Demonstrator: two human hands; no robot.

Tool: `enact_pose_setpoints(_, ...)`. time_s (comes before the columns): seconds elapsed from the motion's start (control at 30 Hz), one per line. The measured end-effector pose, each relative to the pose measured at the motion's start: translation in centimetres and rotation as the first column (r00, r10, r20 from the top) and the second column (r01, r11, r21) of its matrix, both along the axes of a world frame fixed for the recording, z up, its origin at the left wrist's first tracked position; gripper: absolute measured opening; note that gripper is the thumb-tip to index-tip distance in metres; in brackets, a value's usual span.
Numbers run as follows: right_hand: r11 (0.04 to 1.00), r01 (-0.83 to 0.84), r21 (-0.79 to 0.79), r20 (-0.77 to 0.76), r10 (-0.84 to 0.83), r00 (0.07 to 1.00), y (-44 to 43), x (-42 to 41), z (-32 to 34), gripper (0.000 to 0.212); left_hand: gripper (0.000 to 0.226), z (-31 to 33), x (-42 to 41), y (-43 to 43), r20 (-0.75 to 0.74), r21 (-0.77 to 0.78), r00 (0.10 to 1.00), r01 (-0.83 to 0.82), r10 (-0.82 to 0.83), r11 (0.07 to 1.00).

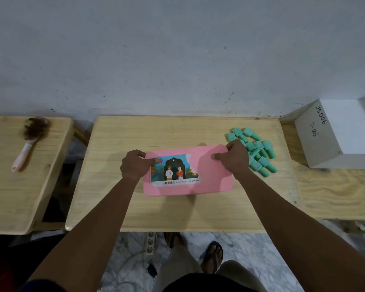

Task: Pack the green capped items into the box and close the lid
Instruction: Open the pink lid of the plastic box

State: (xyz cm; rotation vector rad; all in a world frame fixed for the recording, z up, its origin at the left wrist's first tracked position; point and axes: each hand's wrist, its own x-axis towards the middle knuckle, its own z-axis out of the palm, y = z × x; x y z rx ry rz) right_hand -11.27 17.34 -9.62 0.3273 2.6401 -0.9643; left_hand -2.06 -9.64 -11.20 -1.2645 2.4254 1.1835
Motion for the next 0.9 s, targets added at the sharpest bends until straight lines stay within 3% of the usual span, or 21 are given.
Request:
enact_pose_setpoints(0.07,1.000,-0.010,0.003,-0.050,0.010,0.999,-0.1,-0.2,0.2,0.058,0.050,0.0,0.0,0.0,-0.004,-0.006,1.000,-0.008,0.008,1.000)
enact_pose_setpoints(0.17,0.999,-0.021,-0.040,0.012,0.021,1.000,0.1,-0.1,0.5,0.058,0.051,0.1,-0.1,-0.1,-0.007,0.011,1.000,-0.001,0.001,1.000)
enact_pose_setpoints(0.23,0.959,0.039,-0.281,0.082,-0.017,0.996,0.5,0.4,0.9,0.051,0.050,0.2,0.1,-0.3,-0.010,0.029,1.000,0.003,-0.003,1.000)
enact_pose_setpoints(0.3,0.837,0.093,-0.540,0.107,-0.041,0.993,1.1,1.2,1.4,0.039,0.047,0.3,0.3,-0.5,-0.019,0.055,1.000,0.002,-0.001,0.998)
enact_pose_setpoints(0.4,0.696,0.103,-0.711,0.074,-0.072,0.995,1.4,2.0,1.3,0.028,0.041,0.2,0.8,-0.9,-0.044,0.097,0.999,0.014,-0.009,0.995)
enact_pose_setpoints(0.57,0.610,0.196,-0.768,0.161,-0.112,0.981,1.2,2.7,1.5,0.027,0.054,0.2,1.0,-1.0,-0.089,0.173,0.992,0.100,-0.085,0.980)
enact_pose_setpoints(0.63,0.552,0.263,-0.791,0.252,-0.097,0.963,1.2,2.9,1.6,0.028,0.036,0.2,1.3,-0.9,-0.128,0.230,0.990,0.088,-0.060,0.969)
enact_pose_setpoints(0.73,0.506,0.358,-0.785,0.355,-0.107,0.929,1.0,3.2,1.8,0.022,0.023,0.6,1.7,-0.4,-0.140,0.402,0.983,-0.052,0.117,0.914)
enact_pose_setpoints(0.9,0.651,0.255,-0.714,0.216,-0.142,0.966,0.7,3.8,1.5,0.019,0.026,0.5,1.9,0.1,-0.143,0.507,0.962,-0.129,0.231,0.852)
